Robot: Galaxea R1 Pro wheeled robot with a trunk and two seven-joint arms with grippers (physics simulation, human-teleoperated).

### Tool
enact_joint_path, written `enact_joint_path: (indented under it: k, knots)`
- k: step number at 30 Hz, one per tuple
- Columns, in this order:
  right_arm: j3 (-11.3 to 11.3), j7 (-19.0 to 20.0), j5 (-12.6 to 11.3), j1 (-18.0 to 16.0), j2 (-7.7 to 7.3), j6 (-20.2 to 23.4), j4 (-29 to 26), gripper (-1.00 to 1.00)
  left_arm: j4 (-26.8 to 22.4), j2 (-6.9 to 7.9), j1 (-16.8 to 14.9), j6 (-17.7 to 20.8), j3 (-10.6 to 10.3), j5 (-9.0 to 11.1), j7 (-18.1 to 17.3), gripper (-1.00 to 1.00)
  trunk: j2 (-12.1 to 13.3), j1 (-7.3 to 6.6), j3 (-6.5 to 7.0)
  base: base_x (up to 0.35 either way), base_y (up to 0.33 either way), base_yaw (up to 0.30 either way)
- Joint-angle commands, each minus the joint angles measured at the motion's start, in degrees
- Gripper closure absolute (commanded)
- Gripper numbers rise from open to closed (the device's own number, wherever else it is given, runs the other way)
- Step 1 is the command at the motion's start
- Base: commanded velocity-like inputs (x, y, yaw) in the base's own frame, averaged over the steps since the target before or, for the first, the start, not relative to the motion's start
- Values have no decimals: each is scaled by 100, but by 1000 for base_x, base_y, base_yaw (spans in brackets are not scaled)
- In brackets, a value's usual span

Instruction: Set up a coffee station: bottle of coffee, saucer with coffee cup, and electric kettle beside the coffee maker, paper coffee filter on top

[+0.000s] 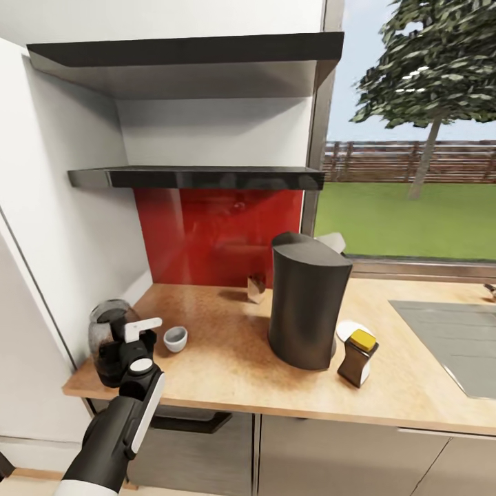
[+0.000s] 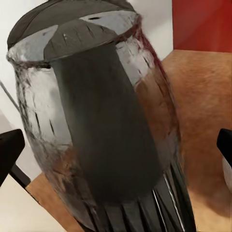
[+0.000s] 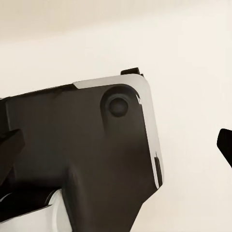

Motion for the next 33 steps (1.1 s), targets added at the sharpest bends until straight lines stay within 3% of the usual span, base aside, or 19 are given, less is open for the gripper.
enact_joint_path:
  k: [1,19,20,26,33]
  knots:
    - [-37,32,-10,-4,-1,-10,8,-100,-4,1,0,43,-8,-13,23,-100,-9,4,-9,103,0,0]
    - [-37,32,-6,-4,-8,-10,8,-100,2,6,42,43,-7,-10,23,-100,-9,4,-9,14,0,0]
    - [-37,32,-6,-4,-9,-10,8,-100,2,5,42,43,-7,-11,23,100,-9,4,-9,0,0,0]
    - [-37,32,-6,-4,-5,-10,8,-100,5,9,42,-361,4,-28,23,100,-9,4,-9,0,0,0]
    - [-37,32,-6,-4,-3,-10,8,-100,5,11,34,-447,244,-30,23,100,-9,4,-9,0,0,0]
